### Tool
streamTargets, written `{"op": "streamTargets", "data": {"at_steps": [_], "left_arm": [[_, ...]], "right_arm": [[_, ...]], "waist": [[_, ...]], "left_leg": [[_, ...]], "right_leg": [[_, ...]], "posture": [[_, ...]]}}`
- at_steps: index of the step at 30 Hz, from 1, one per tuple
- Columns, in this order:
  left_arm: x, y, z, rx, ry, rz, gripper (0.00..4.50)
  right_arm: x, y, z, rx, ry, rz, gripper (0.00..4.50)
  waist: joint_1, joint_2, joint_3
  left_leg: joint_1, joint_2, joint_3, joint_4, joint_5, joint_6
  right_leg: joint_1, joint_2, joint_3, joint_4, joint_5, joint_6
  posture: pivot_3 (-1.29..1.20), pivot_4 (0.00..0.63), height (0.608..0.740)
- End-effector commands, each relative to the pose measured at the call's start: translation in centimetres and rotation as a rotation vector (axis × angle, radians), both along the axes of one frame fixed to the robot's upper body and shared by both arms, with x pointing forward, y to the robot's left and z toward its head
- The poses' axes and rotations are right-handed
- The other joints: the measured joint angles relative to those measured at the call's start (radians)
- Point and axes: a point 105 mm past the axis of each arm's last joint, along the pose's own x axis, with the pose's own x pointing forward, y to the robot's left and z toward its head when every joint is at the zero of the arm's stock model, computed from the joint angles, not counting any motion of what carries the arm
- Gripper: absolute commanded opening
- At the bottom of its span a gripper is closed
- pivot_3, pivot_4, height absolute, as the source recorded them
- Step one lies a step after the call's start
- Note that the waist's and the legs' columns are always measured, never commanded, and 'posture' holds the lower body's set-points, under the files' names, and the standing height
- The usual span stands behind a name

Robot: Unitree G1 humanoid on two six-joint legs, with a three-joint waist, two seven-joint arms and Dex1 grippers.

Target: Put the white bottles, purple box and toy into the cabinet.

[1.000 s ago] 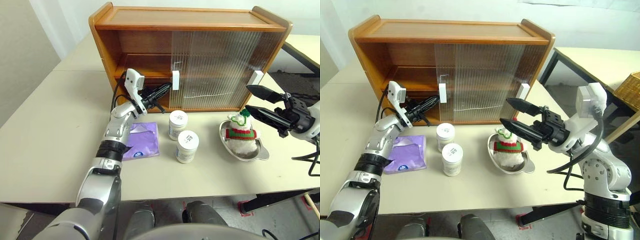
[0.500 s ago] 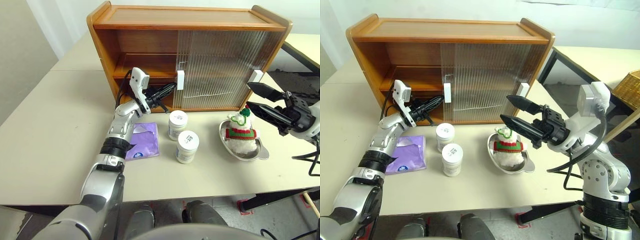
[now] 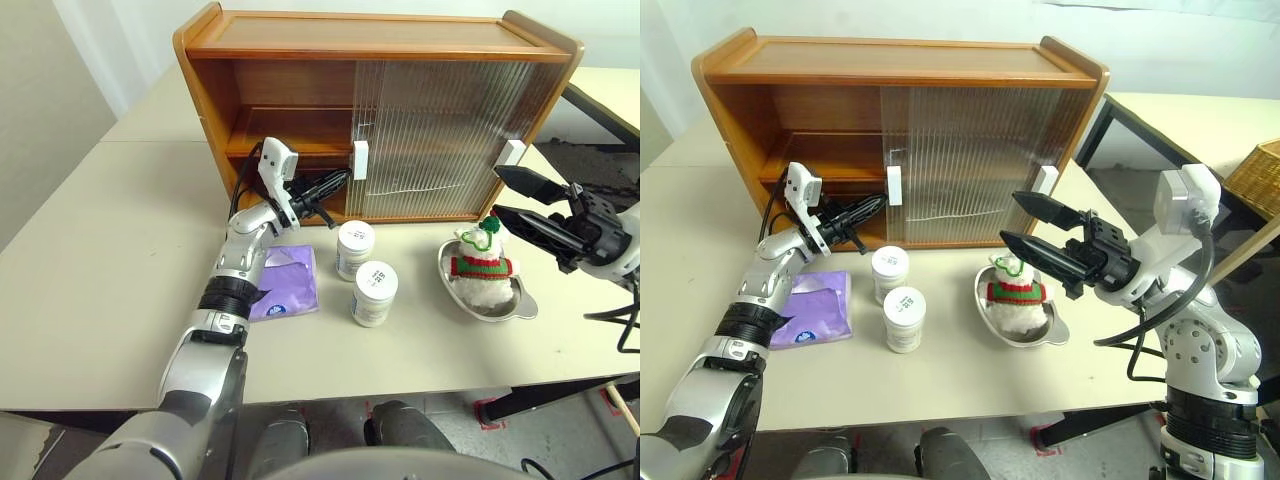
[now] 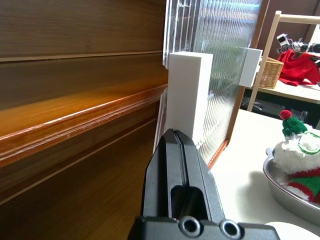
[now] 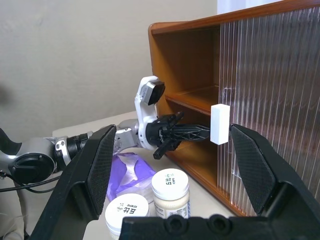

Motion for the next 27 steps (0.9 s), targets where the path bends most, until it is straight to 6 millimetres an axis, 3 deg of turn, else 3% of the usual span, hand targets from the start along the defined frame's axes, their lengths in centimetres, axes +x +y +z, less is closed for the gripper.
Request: {"op": "streamTargets", "data": {"at_steps": [1, 8, 12, 16, 19, 21, 26, 27], "left_arm": [[0.3, -1.1, 0.3, 0.024, -0.009, -0.026, 0.02], [0.4, -1.9, 0.1, 0.024, 0.005, -0.048, 0.02], [0.1, -0.6, 0.4, 0.029, -0.001, -0.022, 0.02], [-0.9, 1.8, 1.6, 0.020, 0.013, -0.005, 0.91], [-1.9, 3.9, 2.7, 0.010, 0.060, 0.017, 1.97], [-3.3, 5.9, 3.2, 0.051, 0.130, 0.022, 2.62], [-6.7, 8.4, 3.0, 0.080, 0.375, 0.045, 4.32], [-7.2, 8.8, 2.6, 0.103, 0.438, 0.065, 4.46]], "right_arm": [[-0.2, -0.1, -0.1, -0.006, 0.008, -0.003, 4.50], [-0.4, -0.2, -0.1, -0.010, 0.011, -0.015, 4.50], [-0.4, -0.2, -0.1, -0.012, 0.010, -0.016, 4.50], [-0.4, -0.1, -0.3, -0.012, 0.013, -0.013, 4.50], [-0.3, -0.1, -0.5, -0.012, 0.017, -0.009, 4.50], [-0.2, 0.0, -0.6, -0.015, 0.016, 0.002, 4.50], [-0.1, 0.0, -0.7, -0.017, 0.018, 0.007, 4.50], [-0.1, -0.1, -0.7, -0.017, 0.018, 0.007, 4.50]], "waist": [[0.000, 0.000, 0.000], [-0.001, 0.000, 0.000], [-0.004, 0.000, 0.000], [-0.023, 0.000, 0.000], [-0.030, 0.000, 0.000], [-0.034, 0.000, 0.000], [-0.028, 0.001, -0.001], [-0.023, 0.001, -0.001]], "left_leg": [[0.000, 0.000, 0.000, 0.000, 0.000, 0.000], [0.000, 0.000, 0.000, 0.000, 0.000, 0.000], [-0.001, -0.001, 0.000, 0.000, 0.000, 0.000], [0.000, 0.000, 0.000, -0.001, 0.000, 0.001], [-0.001, -0.001, 0.001, -0.001, 0.000, 0.001], [-0.001, -0.001, 0.002, -0.001, 0.000, 0.001], [0.000, 0.000, 0.001, -0.001, -0.001, 0.000], [0.000, 0.000, 0.001, -0.001, -0.001, 0.000]], "right_leg": [[0.000, 0.000, 0.000, 0.000, 0.000, 0.000], [0.000, 0.000, 0.000, 0.000, 0.000, 0.001], [0.000, 0.000, 0.000, 0.000, 0.000, 0.001], [0.000, 0.000, 0.000, -0.001, -0.001, 0.001], [0.000, 0.000, 0.000, -0.001, -0.001, 0.000], [0.000, 0.000, 0.000, -0.001, -0.001, 0.000], [-0.001, 0.000, 0.000, -0.001, -0.002, -0.003], [-0.001, 0.000, 0.000, -0.001, -0.001, -0.004]], "posture": [[-0.22, 0.000, 0.740], [-0.23, 0.000, 0.740], [-0.23, 0.000, 0.740], [-0.23, 0.000, 0.740], [-0.20, 0.000, 0.740], [-0.20, 0.000, 0.740], [-0.19, 0.000, 0.740], [-0.19, 0.000, 0.740]]}}
